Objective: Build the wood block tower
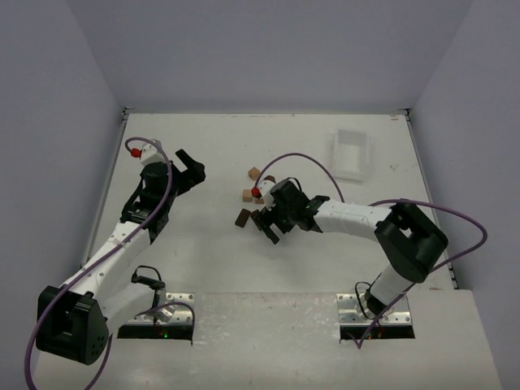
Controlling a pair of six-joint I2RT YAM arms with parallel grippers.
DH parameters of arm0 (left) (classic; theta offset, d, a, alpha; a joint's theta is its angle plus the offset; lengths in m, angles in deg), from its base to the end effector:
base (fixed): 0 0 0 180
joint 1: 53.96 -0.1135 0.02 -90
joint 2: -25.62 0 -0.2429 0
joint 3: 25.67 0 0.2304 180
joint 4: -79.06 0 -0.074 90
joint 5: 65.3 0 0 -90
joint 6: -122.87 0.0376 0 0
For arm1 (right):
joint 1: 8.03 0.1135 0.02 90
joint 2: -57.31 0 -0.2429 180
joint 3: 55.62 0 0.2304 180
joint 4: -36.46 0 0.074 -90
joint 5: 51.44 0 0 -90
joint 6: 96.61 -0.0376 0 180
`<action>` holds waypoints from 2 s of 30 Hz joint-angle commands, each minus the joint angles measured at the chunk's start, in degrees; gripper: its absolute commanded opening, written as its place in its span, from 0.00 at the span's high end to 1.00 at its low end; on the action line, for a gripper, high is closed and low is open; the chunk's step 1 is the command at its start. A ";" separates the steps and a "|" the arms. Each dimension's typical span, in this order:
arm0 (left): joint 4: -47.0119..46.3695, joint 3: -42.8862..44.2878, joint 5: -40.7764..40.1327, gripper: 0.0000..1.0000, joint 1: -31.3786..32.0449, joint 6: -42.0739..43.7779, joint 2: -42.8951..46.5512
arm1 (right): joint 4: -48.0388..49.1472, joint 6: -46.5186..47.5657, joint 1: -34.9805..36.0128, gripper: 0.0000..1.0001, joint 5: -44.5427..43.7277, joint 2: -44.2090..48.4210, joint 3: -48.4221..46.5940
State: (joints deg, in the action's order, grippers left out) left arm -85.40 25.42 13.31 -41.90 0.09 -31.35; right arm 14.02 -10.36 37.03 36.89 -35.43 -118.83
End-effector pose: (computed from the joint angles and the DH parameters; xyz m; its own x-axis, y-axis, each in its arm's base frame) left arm 0.2167 -0.0387 0.2531 -0.3138 -0.4757 -0.8217 -0.1723 0.8796 -0.4434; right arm 0.2133 0.2122 0.1547 -0.6007 -0.5094 -0.6163 -0.6570 0.7537 0.0174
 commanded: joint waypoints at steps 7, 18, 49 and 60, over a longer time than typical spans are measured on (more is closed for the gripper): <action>-2.82 -0.23 -0.24 0.00 0.51 0.47 1.04 | 9.87 -1.66 4.82 0.02 -5.28 -7.21 -3.24; -1.55 0.39 -3.06 0.00 0.51 -0.40 -0.29 | 9.58 -5.16 6.74 0.44 -9.09 -12.15 -7.33; -32.47 -9.04 51.47 0.00 3.64 5.99 3.44 | 56.71 -40.74 -13.07 0.92 55.46 2.90 4.39; -39.91 -8.72 55.60 0.02 5.26 1.69 -1.22 | 63.93 -46.76 -13.15 0.91 51.41 6.24 5.02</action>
State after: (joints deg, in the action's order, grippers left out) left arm -117.70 16.25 65.62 -37.16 3.42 -32.80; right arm 71.32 -54.69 24.02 88.66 -31.47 -112.54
